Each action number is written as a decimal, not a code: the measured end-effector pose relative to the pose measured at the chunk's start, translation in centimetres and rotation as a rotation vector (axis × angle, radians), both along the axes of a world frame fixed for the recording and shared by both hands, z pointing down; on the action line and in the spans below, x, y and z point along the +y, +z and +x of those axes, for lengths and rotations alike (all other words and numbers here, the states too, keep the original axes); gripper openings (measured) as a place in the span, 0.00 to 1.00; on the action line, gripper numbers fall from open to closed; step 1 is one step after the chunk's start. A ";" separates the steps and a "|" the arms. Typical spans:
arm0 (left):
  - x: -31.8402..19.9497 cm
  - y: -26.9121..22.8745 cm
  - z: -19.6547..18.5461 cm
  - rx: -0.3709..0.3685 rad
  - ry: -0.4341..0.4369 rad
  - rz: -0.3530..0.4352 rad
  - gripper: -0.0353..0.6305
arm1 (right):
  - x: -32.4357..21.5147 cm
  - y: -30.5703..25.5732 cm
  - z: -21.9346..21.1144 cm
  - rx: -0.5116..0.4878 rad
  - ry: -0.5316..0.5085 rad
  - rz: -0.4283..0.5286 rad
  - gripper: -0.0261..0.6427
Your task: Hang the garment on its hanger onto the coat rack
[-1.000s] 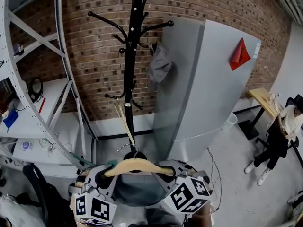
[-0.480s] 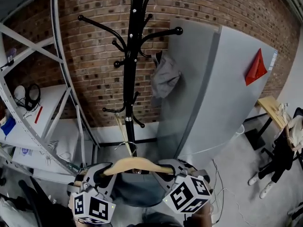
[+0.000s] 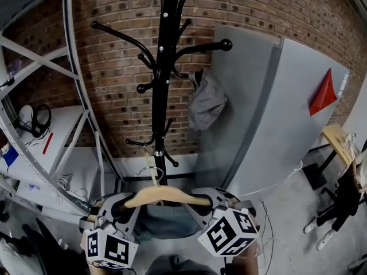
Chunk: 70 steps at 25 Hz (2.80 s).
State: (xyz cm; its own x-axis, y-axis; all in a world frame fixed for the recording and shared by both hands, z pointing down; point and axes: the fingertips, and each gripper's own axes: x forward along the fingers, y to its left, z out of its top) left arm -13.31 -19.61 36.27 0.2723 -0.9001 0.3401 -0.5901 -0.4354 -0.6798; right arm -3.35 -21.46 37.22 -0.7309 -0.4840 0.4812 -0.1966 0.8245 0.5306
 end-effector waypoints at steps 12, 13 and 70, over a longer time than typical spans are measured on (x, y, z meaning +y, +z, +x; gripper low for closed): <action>-4.5 -4.0 -2.0 -0.026 0.050 0.071 0.16 | -3.9 -3.6 -2.0 -0.048 0.007 0.040 0.10; -4.9 -4.3 -2.1 -0.029 0.054 0.075 0.16 | -4.2 -3.9 -2.2 -0.050 0.008 0.043 0.10; -22.1 -3.7 -5.8 -0.029 0.121 0.001 0.16 | -20.1 -3.5 -5.8 -0.036 0.105 -0.028 0.10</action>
State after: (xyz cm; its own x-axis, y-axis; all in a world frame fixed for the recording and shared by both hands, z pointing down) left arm -19.09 -41.70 32.54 0.3692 -0.8615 0.3486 -0.5131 -0.5017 -0.6965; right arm -9.19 -41.60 33.71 -0.6941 -0.5451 0.4701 -0.3010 0.8131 0.4983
